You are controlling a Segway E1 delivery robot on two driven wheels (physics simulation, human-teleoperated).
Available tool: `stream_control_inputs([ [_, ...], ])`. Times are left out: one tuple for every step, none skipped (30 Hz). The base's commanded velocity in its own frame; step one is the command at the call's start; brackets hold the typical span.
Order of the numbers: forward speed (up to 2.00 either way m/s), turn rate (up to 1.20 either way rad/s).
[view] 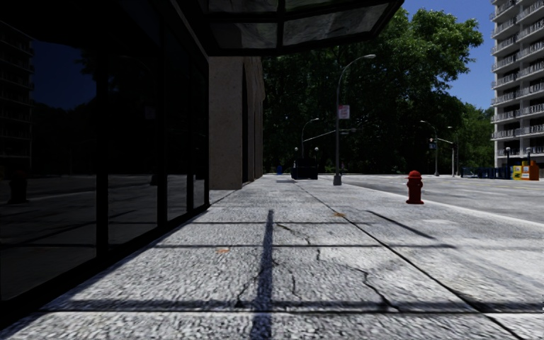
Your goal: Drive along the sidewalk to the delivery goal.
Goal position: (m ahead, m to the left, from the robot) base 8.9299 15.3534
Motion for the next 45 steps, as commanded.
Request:
stream_control_inputs([
  [2.0, 0.0],
  [2.0, 0.0],
  [2.0, 0.0],
  [2.0, 0.0],
  [2.0, 0.0],
  [2.0, 0.0],
  [2.0, 0.0],
  [2.0, 0.0],
  [2.0, 0.0],
  [2.0, 0.0],
  [2.0, 0.0],
  [2.0, 0.0],
  [2.0, 0.0],
  [2.0, 0.0],
  [2.0, 0.0],
  [2.0, 0.0],
  [2.0, 0.0],
  [2.0, 0.0],
  [2.0, 0.0],
  [2.0, 0.0],
  [2.0, 0.0],
  [2.0, 0.0],
  [2.0, 0.0],
  [2.0, 0.0],
  [2.0, 0.0],
  [2.0, 0.0],
  [2.0, 0.0],
  [2.0, 0.0],
  [2.0, 0.0],
  [2.0, 0.0],
  [2.0, 0.0],
  [2.0, 0.0],
  [2.0, 0.0],
  [2.0, 0.0],
  [2.0, 0.0],
  [2.0, 0.0],
  [2.0, 0.0],
  [2.0, 0.0],
  [2.0, 0.0],
  [2.0, 0.0],
  [2.0, 0.0],
  [2.0, 0.0],
  [2.0, 0.0],
  [2.0, 0.0],
  [2.0, 0.0],
])
